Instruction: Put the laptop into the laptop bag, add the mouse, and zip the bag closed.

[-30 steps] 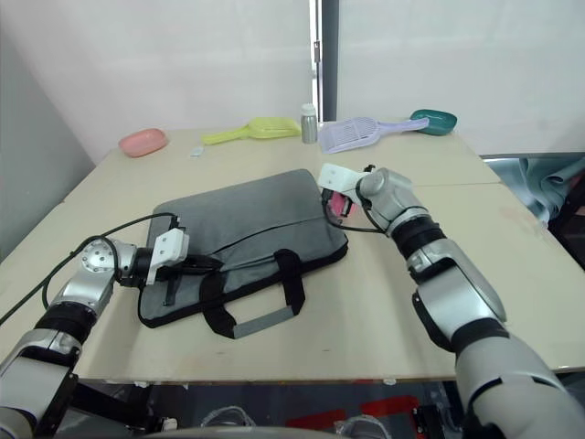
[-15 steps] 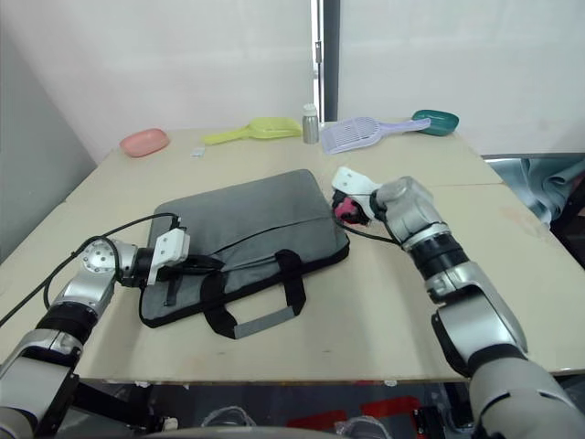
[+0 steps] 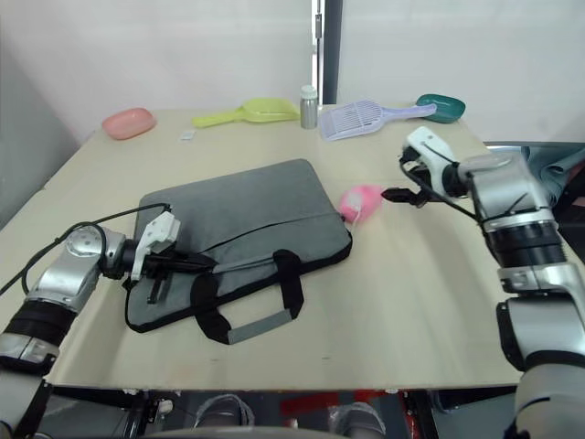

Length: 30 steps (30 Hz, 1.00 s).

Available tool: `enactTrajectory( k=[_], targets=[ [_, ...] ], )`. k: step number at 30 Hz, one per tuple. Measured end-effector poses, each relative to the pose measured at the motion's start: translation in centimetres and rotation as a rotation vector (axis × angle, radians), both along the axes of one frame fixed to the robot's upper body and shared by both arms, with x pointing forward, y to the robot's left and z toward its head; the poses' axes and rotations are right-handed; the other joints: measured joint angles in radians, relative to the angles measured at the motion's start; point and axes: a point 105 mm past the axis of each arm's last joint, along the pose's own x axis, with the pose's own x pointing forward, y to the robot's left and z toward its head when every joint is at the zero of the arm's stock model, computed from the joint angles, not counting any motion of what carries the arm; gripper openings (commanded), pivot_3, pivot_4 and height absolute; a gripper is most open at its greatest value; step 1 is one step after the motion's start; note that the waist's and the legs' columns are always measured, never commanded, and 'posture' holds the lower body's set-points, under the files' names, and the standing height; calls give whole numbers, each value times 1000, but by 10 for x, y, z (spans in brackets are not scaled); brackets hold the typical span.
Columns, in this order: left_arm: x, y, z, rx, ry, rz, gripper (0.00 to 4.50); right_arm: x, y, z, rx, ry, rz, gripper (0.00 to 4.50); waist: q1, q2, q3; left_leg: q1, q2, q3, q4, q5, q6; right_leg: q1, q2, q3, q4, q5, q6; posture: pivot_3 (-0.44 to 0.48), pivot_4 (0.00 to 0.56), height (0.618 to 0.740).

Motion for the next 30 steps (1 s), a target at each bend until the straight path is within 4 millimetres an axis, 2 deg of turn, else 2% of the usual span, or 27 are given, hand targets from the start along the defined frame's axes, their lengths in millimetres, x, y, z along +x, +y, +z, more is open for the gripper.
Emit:
enactTrajectory(
  k=[2, 5, 11, 14, 16, 19, 22, 27, 29, 30],
  targets=[
    [-3, 1, 9, -18, 52, 19, 0, -9, -9, 4, 27, 19, 0, 4494, 1, -5, 8, -5, 3, -1, 7, -3, 0, -1, 2, -2, 2, 0, 0, 0, 150, 740],
    [-4, 16, 22, -32, 83, 93, 0, -21, -17, 8, 66, 30, 8, 4494, 2, -10, 13, -6, 10, -1, 16, -8, -2, -1, 8, -1, 4, 0, -1, 0, 150, 740],
    [-11, 27, 59, -123, 79, 162, 0, -51, -10, 7, 176, 78, 105, 4494, 6, -11, 16, -4, 14, -3, 23, -9, -4, -1, 12, 0, 11, -2, -5, 0, 150, 740],
    [-18, 47, 72, -157, 105, 262, 0, -82, -5, 10, 267, 90, 225, 4494, 10, -12, 20, -4, 14, -4, 27, -12, 1, 0, 12, 0, 14, -3, -6, 0, 150, 740],
    [-27, 65, 76, -151, 142, 340, 0, -97, -10, 16, 284, 63, 250, 4494, 9, -13, 20, -3, 14, -4, 28, -13, 2, 0, 12, 1, 14, -4, -9, 0, 150, 740],
    [-37, 98, 78, -143, 178, 507, 874, -111, -32, 13, 286, 48, 182, 4500, 9, -15, 22, 0, 14, -5, 31, -13, 2, 5, 11, 1, 15, -7, -14, 0, 150, 740],
    [-38, 124, 88, -167, 126, 638, 1940, -119, -42, 3, 296, 61, 145, 4500, 10, -16, 22, 0, 14, -6, 38, -14, 2, 5, 11, 1, 19, -7, -14, 0, 150, 740],
    [-51, 147, 103, -148, 94, 726, 3620, -123, -55, -4, 310, 57, 94, 4500, 7, -16, 23, 1, 14, -6, 44, -18, -2, 6, 10, 3, 24, -6, -15, 0, 150, 740],
    [-64, 156, 104, -126, 117, 750, 4423, -124, -57, -3, 321, 48, 90, 4500, 2, -16, 23, 1, 14, -6, 44, -17, -2, 6, 10, 3, 24, -6, -15, 0, 150, 740],
    [-69, 160, 104, -118, 127, 762, 4469, -126, -59, -3, 325, 46, 84, 4500, 0, -16, 23, 2, 14, -6, 44, -17, -2, 6, 10, 3, 24, -6, -15, 0, 150, 740]
  ],
)
